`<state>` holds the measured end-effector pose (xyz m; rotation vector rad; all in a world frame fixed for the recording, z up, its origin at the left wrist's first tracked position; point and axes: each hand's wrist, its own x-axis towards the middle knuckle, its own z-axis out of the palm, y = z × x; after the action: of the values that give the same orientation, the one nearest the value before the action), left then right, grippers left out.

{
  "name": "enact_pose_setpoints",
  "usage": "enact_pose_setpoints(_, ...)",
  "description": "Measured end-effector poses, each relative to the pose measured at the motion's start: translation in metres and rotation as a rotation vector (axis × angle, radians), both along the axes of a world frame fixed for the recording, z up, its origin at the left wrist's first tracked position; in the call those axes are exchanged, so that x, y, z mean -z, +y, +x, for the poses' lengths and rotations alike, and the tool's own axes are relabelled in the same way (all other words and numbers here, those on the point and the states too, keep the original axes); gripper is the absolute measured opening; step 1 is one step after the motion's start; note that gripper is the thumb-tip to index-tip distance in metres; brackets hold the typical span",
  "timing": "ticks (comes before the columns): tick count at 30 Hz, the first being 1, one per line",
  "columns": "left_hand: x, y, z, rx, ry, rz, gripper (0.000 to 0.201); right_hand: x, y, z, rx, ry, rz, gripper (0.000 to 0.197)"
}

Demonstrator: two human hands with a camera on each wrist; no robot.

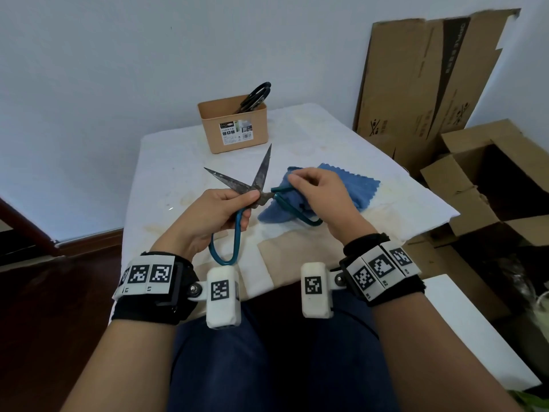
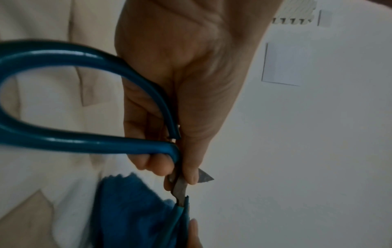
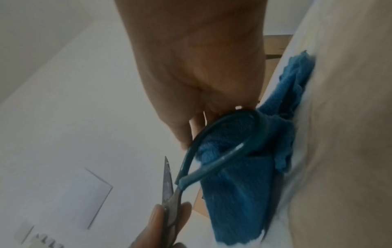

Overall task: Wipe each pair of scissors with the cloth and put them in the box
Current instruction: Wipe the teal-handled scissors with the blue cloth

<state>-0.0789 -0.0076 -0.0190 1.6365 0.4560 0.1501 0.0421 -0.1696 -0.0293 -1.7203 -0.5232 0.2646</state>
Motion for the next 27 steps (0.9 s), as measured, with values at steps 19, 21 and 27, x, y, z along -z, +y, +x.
enact_pose_setpoints(19,0.001,-0.009,0.003,0.048,-0.02,0.105,0.041,-0.004,0.011,-0.009,-0.135,-0.057,0.088,0.004)
enact_pose_setpoints(21,0.003,-0.01,0.004,0.037,-0.026,0.087,0.04,-0.004,0.012,-0.008,-0.121,-0.052,0.077,0.005)
enact_pose_setpoints(27,0.007,-0.009,0.008,0.048,-0.034,0.096,0.034,-0.003,0.015,-0.005,-0.086,0.017,-0.02,0.021)
